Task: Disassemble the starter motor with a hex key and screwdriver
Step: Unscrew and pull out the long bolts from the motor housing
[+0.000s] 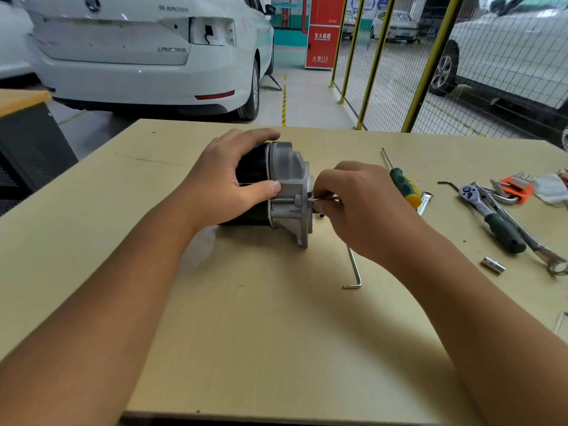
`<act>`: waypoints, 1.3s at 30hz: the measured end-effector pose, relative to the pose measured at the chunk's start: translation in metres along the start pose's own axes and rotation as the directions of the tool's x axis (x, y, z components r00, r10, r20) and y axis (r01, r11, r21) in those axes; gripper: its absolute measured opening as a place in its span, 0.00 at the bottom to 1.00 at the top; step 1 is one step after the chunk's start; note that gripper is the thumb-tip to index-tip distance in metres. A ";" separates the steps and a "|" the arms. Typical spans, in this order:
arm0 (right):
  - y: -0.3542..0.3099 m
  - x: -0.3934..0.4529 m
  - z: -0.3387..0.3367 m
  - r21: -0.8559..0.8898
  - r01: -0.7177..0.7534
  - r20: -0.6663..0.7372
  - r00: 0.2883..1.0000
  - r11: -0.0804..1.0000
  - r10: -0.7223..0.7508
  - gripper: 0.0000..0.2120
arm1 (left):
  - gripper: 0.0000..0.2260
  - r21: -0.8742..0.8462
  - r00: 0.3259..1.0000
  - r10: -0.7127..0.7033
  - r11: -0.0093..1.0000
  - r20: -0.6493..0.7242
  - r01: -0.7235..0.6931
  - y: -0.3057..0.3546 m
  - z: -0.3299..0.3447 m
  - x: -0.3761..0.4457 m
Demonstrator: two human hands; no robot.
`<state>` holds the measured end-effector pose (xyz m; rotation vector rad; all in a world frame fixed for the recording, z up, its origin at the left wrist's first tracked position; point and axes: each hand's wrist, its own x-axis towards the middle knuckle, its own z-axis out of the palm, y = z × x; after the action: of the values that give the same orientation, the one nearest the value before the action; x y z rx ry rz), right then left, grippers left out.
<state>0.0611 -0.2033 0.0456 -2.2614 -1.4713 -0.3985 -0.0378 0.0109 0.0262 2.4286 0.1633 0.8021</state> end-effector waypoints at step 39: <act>-0.003 -0.002 0.008 -0.171 -0.036 0.007 0.999 0.985 0.037 0.05 | 0.27 0.000 1.000 -0.016 1.000 -0.022 0.016 0.006 0.001 -0.001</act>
<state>0.0581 -0.1996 0.0384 -2.4230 -1.4476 -0.5213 -0.0381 0.0053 0.0285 2.4162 0.1907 0.8220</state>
